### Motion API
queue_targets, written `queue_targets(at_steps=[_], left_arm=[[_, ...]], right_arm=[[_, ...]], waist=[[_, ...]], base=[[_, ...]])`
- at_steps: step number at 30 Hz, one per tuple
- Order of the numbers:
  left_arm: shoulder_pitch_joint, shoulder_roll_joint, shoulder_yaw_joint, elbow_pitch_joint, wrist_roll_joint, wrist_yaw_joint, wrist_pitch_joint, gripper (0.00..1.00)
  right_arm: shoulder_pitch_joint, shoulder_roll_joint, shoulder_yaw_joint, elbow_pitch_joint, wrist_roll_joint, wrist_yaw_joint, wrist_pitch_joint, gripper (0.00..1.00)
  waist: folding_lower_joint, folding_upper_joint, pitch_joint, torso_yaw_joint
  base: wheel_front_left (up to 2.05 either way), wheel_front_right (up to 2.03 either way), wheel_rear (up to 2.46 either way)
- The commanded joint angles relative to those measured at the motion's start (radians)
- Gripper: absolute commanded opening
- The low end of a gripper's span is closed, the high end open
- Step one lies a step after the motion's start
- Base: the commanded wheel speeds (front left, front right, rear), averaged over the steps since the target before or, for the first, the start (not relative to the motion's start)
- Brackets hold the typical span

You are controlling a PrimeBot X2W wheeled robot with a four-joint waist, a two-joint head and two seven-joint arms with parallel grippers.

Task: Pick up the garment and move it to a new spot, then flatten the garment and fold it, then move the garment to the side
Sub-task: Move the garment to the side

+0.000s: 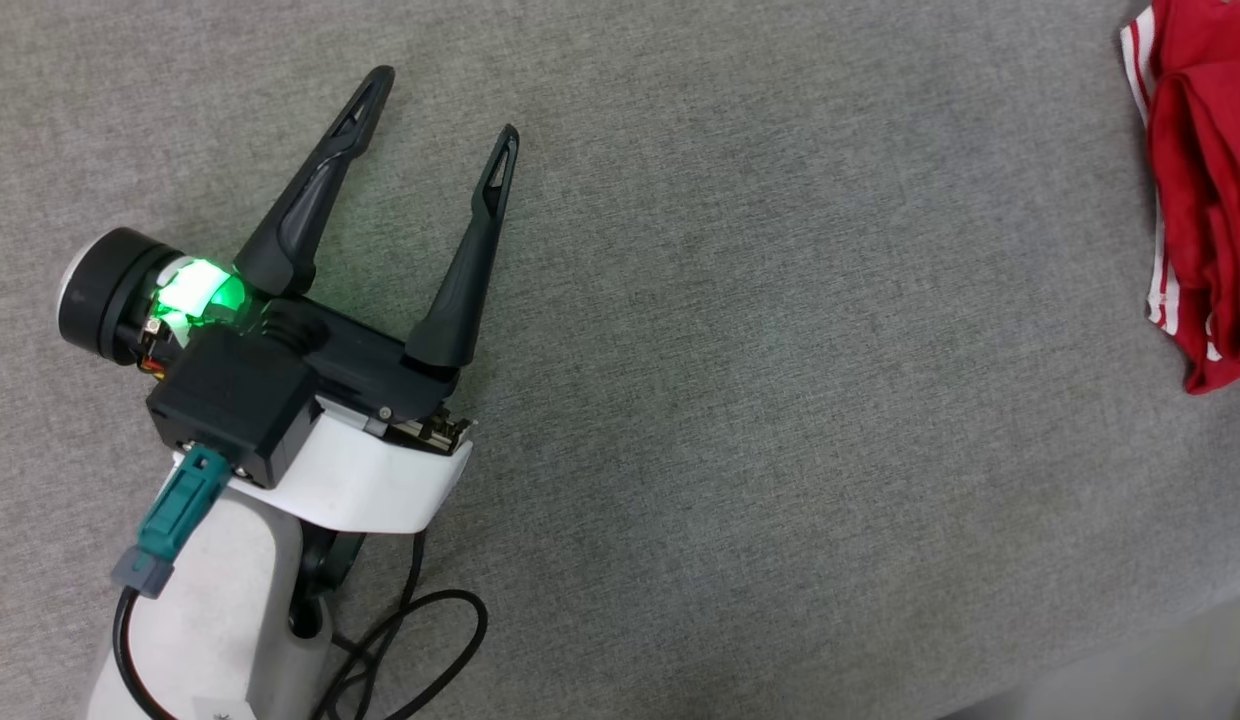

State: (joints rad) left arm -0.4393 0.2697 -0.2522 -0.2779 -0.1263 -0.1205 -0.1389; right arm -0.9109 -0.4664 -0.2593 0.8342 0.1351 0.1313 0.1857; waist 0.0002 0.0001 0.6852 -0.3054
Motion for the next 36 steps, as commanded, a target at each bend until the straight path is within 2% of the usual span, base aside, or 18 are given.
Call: queue_targets(at_steps=[1, 2, 3, 10, 13, 21, 27, 36], left_arm=[[-0.011, 0.004, -0.002, -0.004, 0.004, -0.003, 0.001, 1.00], [-0.011, 0.006, -0.002, -0.004, 0.003, -0.002, 0.001, 1.00], [-0.011, 0.007, -0.002, -0.002, 0.002, -0.001, 0.000, 1.00], [0.010, -0.002, -0.008, 0.028, -0.009, 0.012, -0.022, 1.00], [0.032, -0.012, -0.010, 0.054, -0.019, 0.020, -0.041, 1.00], [0.121, -0.046, 0.007, 0.148, -0.054, 0.062, -0.088, 1.00], [0.175, -0.074, 0.014, 0.204, -0.075, 0.087, -0.107, 1.00], [0.274, -0.106, 0.047, 0.298, -0.116, 0.114, -0.123, 1.00]], right_arm=[[-0.018, 0.016, -0.022, 0.020, -0.029, -0.001, -0.033, 0.15], [-0.022, 0.018, -0.036, 0.027, -0.048, -0.001, -0.053, 0.42], [-0.026, 0.026, -0.050, 0.037, -0.058, -0.001, -0.072, 1.00], [-0.022, 0.047, -0.135, 0.066, -0.171, -0.001, -0.232, 1.00], [0.003, 0.048, -0.139, 0.072, -0.202, -0.001, -0.306, 1.00], [0.123, 0.078, -0.068, 0.065, -0.135, -0.001, -0.418, 1.00], [0.258, 0.128, -0.026, -0.030, -0.081, -0.001, -0.442, 1.00], [0.573, 0.278, 0.018, -0.345, -0.047, -0.001, -0.409, 1.00]], waist=[[-0.0002, -0.0001, 0.005, 0.007], [-0.0002, -0.0001, 0.005, 0.008], [-0.0002, -0.0001, 0.004, 0.008], [-0.0002, -0.0001, -0.047, 0.019], [-0.0002, -0.0001, -0.093, 0.033], [-0.0002, -0.0001, -0.243, 0.083], [-0.0002, -0.0001, -0.327, 0.125], [-0.0002, -0.0001, -0.470, 0.218]], base=[[0.00, 0.00, 0.00], [0.00, 0.00, 0.00], [0.00, 0.00, 0.00], [0.00, 0.00, 0.00], [0.00, 0.00, 0.00], [0.00, 0.00, 0.00], [0.00, 0.00, 0.00], [0.00, 0.00, 0.00]])
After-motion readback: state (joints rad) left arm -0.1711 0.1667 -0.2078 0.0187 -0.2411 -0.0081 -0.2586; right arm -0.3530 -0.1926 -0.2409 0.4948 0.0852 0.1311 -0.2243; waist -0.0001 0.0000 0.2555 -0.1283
